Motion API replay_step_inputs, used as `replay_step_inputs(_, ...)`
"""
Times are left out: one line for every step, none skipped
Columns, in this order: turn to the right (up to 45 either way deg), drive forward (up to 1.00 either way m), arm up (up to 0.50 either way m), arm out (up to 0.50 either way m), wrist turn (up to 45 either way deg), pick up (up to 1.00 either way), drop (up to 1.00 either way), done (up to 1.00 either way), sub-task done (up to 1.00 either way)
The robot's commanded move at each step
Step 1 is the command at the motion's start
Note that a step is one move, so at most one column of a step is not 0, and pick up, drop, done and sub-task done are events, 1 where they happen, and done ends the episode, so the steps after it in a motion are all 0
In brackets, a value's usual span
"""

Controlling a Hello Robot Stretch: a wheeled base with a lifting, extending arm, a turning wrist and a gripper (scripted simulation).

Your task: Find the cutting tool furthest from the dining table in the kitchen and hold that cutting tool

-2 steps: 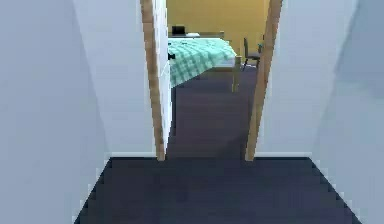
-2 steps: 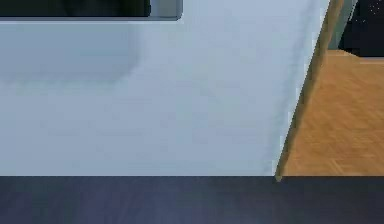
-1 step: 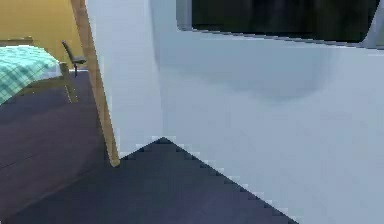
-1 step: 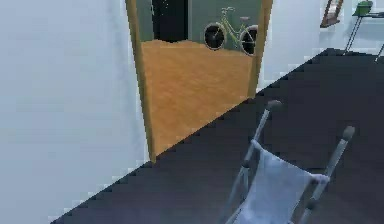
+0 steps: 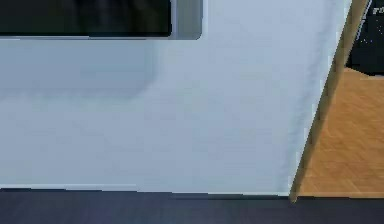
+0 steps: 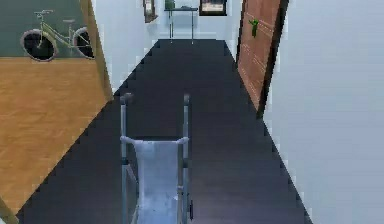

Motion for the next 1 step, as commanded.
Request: replay_step_inputs(0.0, 0.45, 0.00, 0.00, 0.0, 0.00, 0.00, 0.00, 0.00)
